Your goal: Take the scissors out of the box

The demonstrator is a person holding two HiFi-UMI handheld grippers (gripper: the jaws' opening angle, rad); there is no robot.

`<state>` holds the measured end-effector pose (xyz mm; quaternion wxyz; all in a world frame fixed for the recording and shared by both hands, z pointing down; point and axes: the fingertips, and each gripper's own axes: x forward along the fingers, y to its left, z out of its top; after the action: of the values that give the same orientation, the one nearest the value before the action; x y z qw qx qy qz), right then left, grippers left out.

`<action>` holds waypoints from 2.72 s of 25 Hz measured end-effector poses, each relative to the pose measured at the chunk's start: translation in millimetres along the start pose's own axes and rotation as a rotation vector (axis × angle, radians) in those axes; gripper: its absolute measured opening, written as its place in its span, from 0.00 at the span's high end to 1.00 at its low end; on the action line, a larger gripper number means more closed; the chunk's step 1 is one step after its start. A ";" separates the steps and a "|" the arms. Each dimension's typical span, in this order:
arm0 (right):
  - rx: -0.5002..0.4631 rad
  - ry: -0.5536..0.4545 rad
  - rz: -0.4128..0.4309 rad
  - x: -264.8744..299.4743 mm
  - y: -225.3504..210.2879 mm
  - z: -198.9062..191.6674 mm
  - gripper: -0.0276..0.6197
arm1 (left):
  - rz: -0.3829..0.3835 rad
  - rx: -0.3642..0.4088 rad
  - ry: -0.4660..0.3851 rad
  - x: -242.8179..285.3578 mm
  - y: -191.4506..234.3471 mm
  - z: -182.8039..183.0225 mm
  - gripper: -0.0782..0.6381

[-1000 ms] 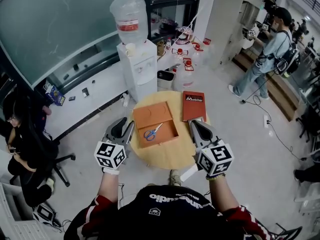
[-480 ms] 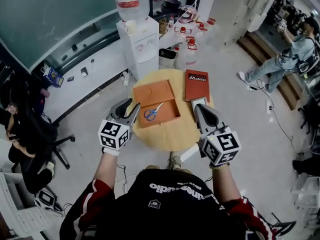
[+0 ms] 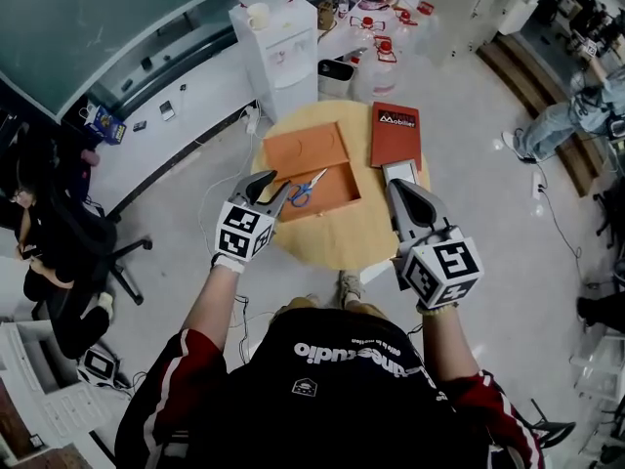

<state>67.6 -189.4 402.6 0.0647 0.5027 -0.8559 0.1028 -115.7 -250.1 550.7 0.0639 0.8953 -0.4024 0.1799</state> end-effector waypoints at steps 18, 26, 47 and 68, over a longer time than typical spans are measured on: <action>0.029 0.049 -0.020 -2.1 -36.0 -17.4 0.91 | -0.159 0.092 0.397 91.9 -26.7 -132.7 0.64; 0.061 0.067 0.003 11.6 -46.1 -22.6 0.91 | -0.162 0.089 0.535 115.8 -21.9 -164.4 0.64; 0.037 0.107 0.063 29.9 -78.7 -29.2 0.91 | -0.172 0.234 0.831 156.4 -17.5 -229.9 0.64; 0.062 0.117 0.071 37.3 -98.7 -30.6 0.91 | -0.278 0.162 1.118 158.6 -23.2 -246.1 0.76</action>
<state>135.9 -260.4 451.2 0.0952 0.4670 -0.8644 0.1605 -68.1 -281.4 838.9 0.2210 0.7109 -0.1715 0.6453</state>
